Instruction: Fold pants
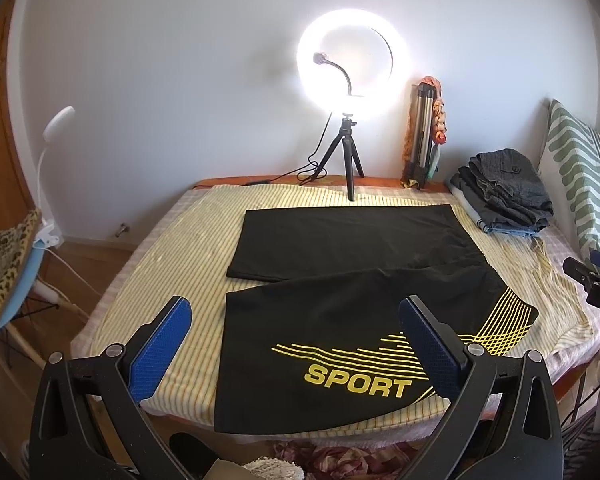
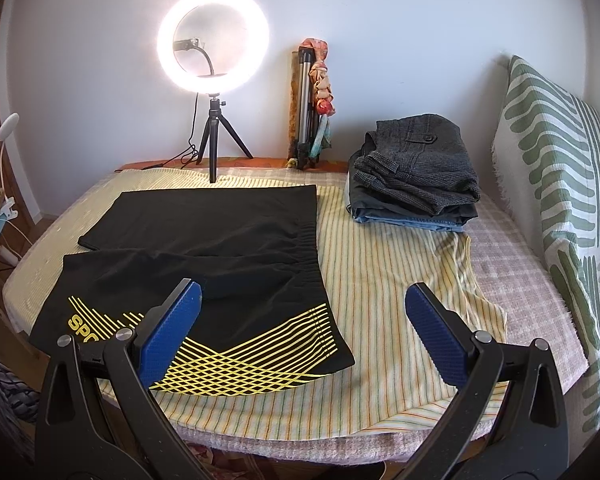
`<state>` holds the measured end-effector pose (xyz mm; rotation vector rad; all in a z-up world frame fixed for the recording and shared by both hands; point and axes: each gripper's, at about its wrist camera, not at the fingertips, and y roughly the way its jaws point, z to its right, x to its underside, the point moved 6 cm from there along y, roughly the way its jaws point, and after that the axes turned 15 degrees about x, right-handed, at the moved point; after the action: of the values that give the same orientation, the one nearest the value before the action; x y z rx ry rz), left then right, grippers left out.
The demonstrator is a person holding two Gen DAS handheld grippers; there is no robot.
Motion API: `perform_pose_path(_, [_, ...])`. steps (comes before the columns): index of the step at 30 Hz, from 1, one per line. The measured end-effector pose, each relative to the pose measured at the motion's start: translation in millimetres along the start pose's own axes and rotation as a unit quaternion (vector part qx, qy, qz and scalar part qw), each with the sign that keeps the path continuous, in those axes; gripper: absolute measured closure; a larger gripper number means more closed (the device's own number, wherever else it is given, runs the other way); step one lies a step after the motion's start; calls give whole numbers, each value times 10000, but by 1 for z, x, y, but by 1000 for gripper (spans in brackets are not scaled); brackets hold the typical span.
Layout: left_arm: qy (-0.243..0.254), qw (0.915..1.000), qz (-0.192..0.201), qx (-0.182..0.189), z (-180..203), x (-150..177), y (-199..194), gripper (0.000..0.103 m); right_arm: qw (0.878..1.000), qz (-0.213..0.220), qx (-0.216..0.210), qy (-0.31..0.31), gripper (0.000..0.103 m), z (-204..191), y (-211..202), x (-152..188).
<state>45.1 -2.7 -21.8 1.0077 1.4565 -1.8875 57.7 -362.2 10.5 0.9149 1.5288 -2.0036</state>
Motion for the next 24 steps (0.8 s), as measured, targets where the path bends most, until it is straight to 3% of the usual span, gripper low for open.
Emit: perform_pose_path(24, [34,10000,-4,35,7,1,0,0,10000,23,-75,24,0,-7,-4,-2])
